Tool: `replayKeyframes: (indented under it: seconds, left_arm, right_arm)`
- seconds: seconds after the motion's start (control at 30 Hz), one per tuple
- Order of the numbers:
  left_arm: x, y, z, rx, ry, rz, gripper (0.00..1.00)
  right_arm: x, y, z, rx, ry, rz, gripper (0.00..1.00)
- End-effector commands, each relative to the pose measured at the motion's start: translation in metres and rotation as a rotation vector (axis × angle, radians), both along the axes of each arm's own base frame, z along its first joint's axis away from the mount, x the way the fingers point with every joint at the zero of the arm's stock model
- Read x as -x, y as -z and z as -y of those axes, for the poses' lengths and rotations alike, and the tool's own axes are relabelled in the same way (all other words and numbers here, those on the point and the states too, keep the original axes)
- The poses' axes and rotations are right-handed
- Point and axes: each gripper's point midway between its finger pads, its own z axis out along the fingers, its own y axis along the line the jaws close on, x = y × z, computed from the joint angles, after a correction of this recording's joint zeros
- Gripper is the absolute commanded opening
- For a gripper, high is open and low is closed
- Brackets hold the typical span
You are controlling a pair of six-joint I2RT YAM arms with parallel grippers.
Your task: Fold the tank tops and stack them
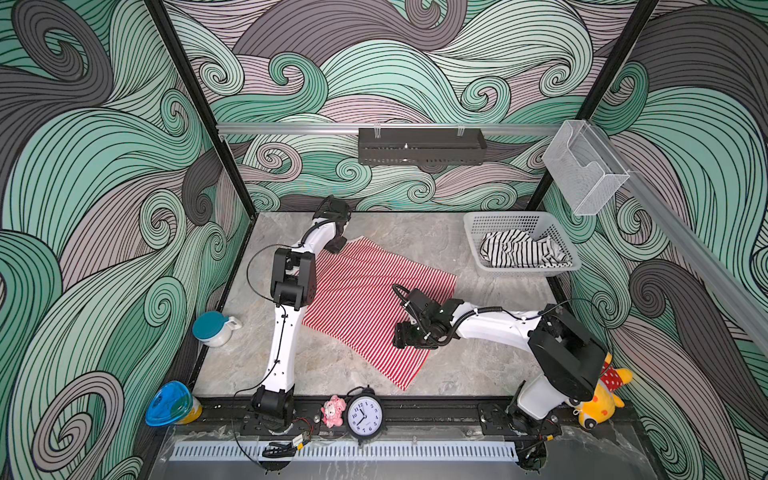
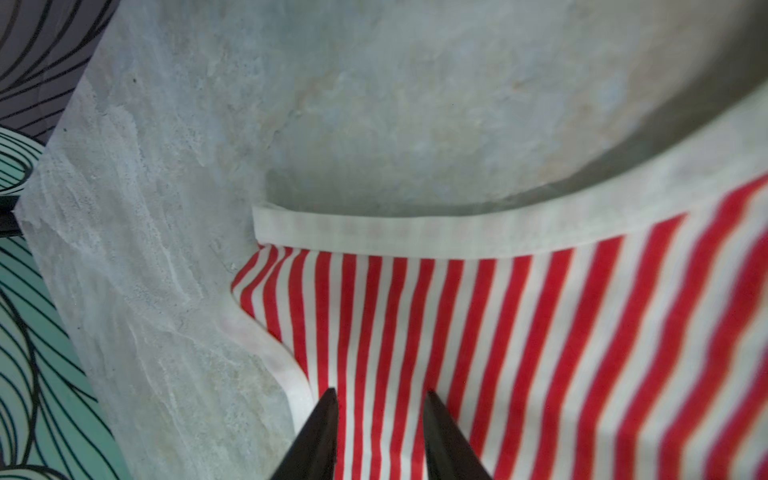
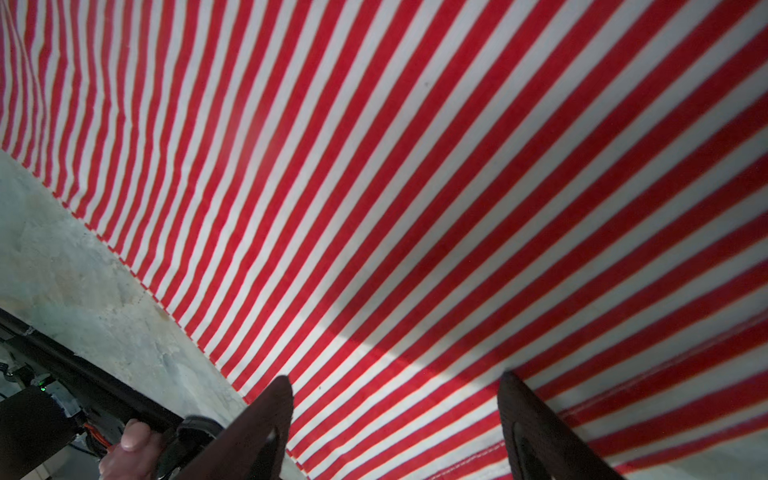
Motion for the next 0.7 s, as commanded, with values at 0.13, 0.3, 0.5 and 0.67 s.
replayKeyframes:
  seconds: [0.13, 0.3, 0.5, 0.67]
  left_arm:
    - [0.017, 0.009, -0.039, -0.091, -0.07, -0.04, 0.37]
    - [0.037, 0.008, -0.05, -0.107, -0.084, -0.052, 0.37]
    - [0.069, 0.008, -0.062, -0.122, -0.124, -0.089, 0.37]
    - [0.099, 0.009, -0.065, -0.1, -0.159, -0.12, 0.37]
  right_arm:
    - [-0.015, 0.014, 0.053, 0.13, 0.012, -0.03, 0.79]
    - [-0.049, 0.01, 0.065, 0.126, -0.012, -0.019, 0.8]
    - [-0.091, 0.009, 0.07, 0.127, -0.03, -0.011, 0.8]
    - [-0.119, 0.006, 0.065, 0.116, -0.052, 0.006, 0.8]
